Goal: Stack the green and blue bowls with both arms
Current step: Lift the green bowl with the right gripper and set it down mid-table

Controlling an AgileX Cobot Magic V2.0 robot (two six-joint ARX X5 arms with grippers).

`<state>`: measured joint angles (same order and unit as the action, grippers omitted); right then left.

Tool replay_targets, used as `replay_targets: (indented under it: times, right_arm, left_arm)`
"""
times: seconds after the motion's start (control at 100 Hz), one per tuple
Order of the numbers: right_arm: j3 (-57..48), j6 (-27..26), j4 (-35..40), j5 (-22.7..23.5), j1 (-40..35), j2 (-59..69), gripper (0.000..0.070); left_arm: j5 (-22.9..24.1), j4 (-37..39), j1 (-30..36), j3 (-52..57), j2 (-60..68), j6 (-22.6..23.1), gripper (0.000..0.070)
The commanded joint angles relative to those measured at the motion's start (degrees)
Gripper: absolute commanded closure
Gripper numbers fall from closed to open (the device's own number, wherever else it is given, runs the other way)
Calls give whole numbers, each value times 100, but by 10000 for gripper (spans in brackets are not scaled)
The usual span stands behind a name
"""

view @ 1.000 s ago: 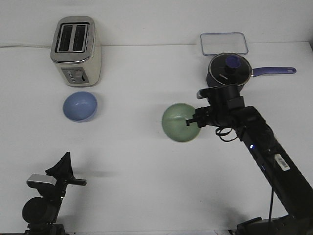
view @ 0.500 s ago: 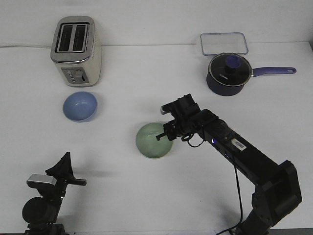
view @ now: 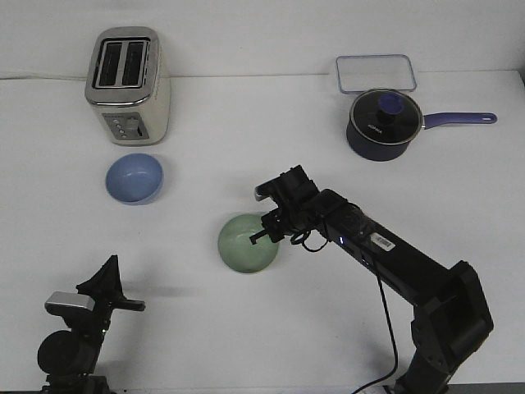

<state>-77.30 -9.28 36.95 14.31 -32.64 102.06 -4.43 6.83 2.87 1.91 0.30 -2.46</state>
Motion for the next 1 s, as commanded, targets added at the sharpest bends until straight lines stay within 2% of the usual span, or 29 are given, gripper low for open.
replay_targets:
  times: [0.0, 0.87, 0.94, 0.99]
  right_arm:
    - [-59, -37, -37, -46, -46, 120, 700]
    - [-33, -44, 33, -122, -57, 380, 699]
    - [-33, -81, 33, -122, -57, 380, 672]
    - [-33, -120, 33, -122, -55, 380, 607]
  left_arm:
    - [15, 66, 2, -111, -11, -11, 688]
    - [13, 66, 2, -111, -11, -11, 688]
    - [15, 66, 2, -111, -11, -13, 688]
    - [13, 66, 2, -111, -11, -13, 688]
